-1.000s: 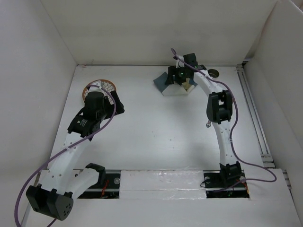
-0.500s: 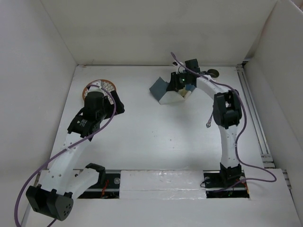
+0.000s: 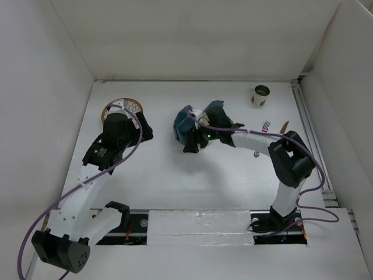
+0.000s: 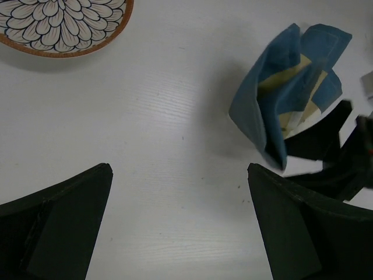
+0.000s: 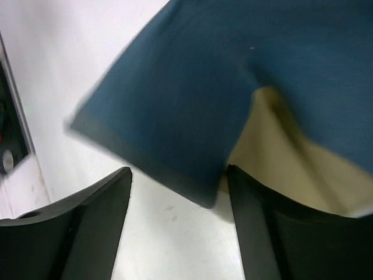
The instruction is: Set the dinner table for one person
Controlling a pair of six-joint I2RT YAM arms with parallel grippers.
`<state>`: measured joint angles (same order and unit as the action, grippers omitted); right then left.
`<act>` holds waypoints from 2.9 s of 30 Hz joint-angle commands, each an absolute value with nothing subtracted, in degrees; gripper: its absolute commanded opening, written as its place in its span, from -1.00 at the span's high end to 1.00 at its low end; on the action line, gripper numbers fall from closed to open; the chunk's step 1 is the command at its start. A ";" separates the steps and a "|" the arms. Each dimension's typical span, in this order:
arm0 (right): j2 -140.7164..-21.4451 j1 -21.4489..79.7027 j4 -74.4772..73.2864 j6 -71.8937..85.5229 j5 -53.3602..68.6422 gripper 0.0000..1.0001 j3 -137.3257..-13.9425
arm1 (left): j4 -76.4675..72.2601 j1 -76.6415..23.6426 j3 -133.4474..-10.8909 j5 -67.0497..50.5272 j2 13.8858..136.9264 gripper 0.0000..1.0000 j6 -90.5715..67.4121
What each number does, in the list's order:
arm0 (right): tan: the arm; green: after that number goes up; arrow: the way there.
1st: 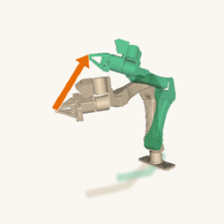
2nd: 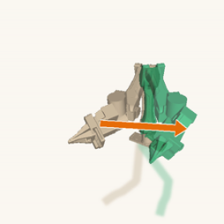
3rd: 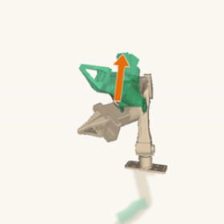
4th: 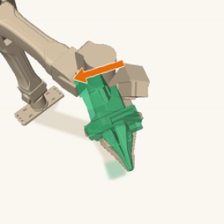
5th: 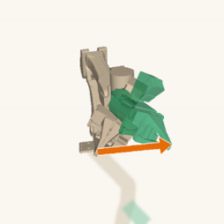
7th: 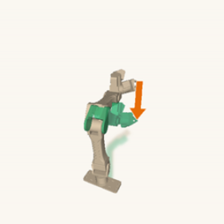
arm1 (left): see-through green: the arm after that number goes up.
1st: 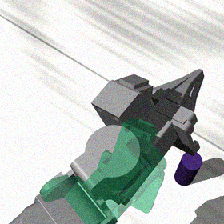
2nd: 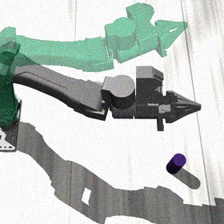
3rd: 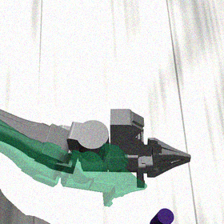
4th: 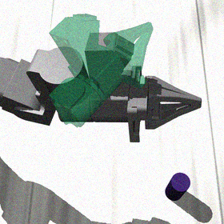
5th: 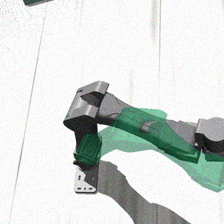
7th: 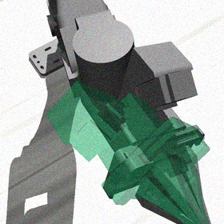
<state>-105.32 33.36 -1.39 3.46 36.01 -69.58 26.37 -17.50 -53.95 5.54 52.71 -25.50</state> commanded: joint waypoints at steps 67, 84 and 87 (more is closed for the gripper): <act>-92.64 40.78 11.00 55.46 -5.87 1.00 -44.29 | 26.81 -17.14 -53.53 6.06 51.95 -1.00 -29.97; -101.76 44.38 3.34 50.27 1.85 1.00 -73.72 | 27.95 -17.14 -54.05 12.29 48.96 -1.00 -32.25; -108.09 45.18 5.52 46.17 7.62 0.69 -83.03 | 28.48 -17.14 -54.05 13.44 48.34 -1.00 -32.26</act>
